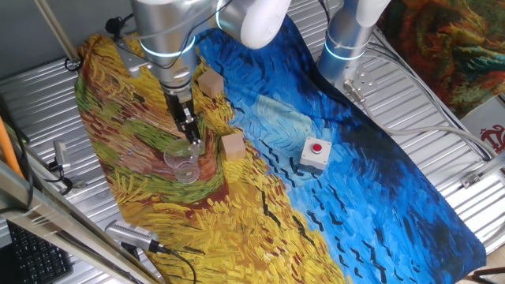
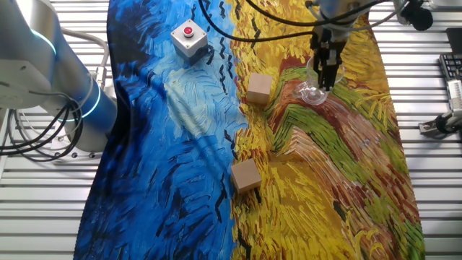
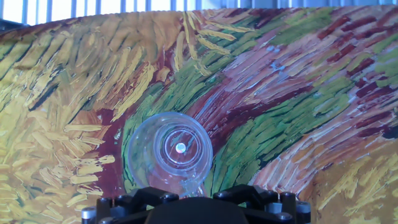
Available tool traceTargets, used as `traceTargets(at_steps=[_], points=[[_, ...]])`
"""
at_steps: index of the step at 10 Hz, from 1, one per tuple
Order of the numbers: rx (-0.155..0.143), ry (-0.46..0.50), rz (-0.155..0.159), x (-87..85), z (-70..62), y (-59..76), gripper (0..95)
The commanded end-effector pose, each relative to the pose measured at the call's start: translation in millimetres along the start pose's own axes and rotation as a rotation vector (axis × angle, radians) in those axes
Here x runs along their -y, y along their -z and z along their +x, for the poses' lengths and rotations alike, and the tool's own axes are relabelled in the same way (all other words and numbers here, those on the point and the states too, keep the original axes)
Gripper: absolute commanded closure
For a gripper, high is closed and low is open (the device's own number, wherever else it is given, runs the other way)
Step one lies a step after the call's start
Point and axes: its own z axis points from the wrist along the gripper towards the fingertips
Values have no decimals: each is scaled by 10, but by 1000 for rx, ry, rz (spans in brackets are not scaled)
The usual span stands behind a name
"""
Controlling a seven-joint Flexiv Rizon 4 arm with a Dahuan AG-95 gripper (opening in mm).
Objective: Pick up the cup
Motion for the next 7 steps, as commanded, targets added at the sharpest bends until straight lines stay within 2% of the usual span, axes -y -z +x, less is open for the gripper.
traceTargets(at_steps=[1,5,7], points=[[-2,8,-4,-33,-56,-18,0],[-7,35,-7,-114,-143,-36,0],[-4,74,-3,-180,-175,-91,0]])
